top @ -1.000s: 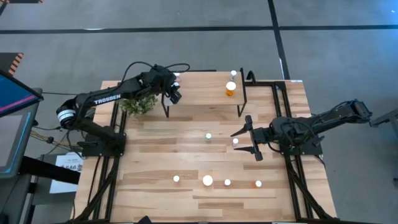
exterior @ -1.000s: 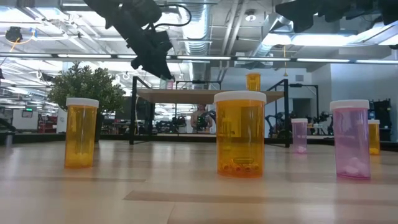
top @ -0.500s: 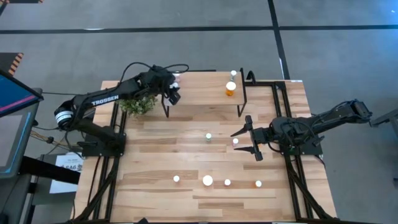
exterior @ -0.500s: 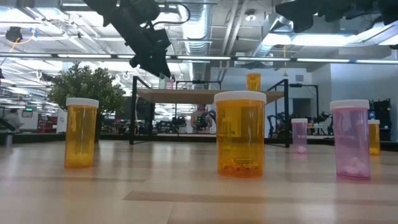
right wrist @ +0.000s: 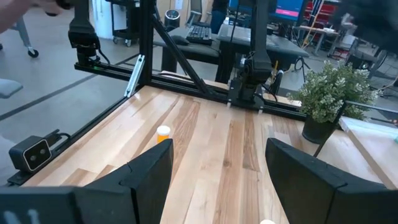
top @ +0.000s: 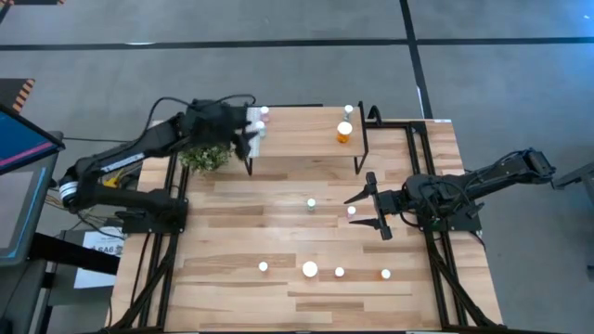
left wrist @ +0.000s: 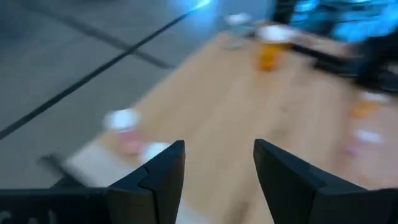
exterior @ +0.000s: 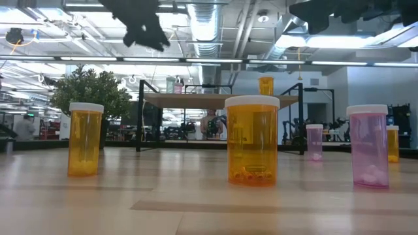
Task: Pick and place medicine bottles onto shelf by color
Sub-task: Put the bottom left small orange pill bottle on the shelf
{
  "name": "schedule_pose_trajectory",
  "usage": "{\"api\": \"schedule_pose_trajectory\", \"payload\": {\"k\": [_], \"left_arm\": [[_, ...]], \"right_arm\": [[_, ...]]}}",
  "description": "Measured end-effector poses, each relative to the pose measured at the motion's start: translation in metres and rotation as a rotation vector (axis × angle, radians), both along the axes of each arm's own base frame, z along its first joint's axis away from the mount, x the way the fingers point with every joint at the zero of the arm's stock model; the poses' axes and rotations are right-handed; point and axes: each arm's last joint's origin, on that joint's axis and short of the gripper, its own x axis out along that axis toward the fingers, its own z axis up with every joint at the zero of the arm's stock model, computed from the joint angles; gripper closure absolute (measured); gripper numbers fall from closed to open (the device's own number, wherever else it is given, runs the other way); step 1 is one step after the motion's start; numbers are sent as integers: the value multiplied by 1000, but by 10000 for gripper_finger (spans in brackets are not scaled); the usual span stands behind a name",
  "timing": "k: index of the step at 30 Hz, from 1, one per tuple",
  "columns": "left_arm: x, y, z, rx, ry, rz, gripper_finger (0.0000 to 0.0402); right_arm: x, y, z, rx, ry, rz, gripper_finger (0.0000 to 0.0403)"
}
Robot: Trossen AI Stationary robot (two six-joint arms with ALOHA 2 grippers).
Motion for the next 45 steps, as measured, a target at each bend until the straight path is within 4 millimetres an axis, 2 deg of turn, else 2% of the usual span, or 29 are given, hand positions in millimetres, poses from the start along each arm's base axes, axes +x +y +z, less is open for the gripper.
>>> {"api": "schedule_pose_trajectory", "payload": {"k": [3, 7, 11, 14, 21, 25, 30, 37, 45], "left_arm": [[-1, -31, -6, -58, 23, -144, 223], [-1, -79, -26, -134, 67, -269, 223], [1, -128, -52, -135, 93, -331, 223], [1, -162, -66, -127, 50, -383, 223], [6, -220, -94, -98, 0, -499, 223], [15, -237, -111, -126, 29, -513, 216], [27, -247, -134, -124, 110, -493, 188], [40, -256, -148, -112, 174, -514, 142], [32, -270, -156, -146, 239, -591, 127]], "right_arm": [[0, 0, 0, 0, -2, 0, 124], [0, 0, 0, 1, -4, 0, 124], [0, 0, 0, 1, -4, 0, 124], [0, 0, 1, 2, -7, 0, 124], [0, 0, 1, 2, -9, 0, 124], [0, 0, 1, 2, -10, 0, 124], [0, 0, 1, 3, -12, 0, 124], [0, 0, 1, 2, -10, 0, 124], [0, 0, 1, 1, -7, 0, 124]]}}
